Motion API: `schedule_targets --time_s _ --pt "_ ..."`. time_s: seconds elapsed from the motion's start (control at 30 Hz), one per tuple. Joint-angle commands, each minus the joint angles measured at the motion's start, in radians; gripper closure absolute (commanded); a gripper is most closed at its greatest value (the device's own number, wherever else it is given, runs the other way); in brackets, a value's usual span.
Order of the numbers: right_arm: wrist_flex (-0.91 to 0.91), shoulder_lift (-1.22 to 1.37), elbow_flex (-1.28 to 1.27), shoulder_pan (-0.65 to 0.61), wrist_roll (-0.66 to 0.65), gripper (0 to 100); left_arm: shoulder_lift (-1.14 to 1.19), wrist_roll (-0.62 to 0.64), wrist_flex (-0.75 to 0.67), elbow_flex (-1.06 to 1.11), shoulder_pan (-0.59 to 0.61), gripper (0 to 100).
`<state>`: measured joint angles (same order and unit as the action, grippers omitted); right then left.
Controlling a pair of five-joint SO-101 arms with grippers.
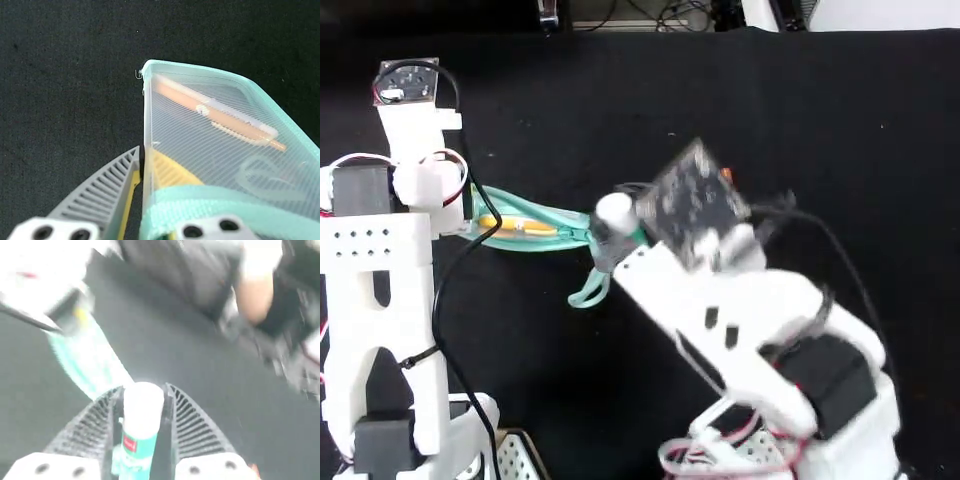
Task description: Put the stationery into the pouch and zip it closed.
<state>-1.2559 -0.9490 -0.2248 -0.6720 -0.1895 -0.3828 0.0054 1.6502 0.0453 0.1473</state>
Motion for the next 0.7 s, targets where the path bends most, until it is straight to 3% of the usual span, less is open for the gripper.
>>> schedule_targets --time_s 0.0,0.5,0.67 --pt "0.161 -0.03 -0.033 -0.101 0.018 98.6 0.009 0.002 0.0 0.016 -0.004 97" --pt "0.861 -0.234 -0.591 -0.186 0.014 98.6 0.008 0.002 0.003 0.031 -0.002 97" --pt "1.034 -0.217 -0.728 -0.187 -0.095 98.6 0.008 0.002 0.006 0.031 -0.002 97"
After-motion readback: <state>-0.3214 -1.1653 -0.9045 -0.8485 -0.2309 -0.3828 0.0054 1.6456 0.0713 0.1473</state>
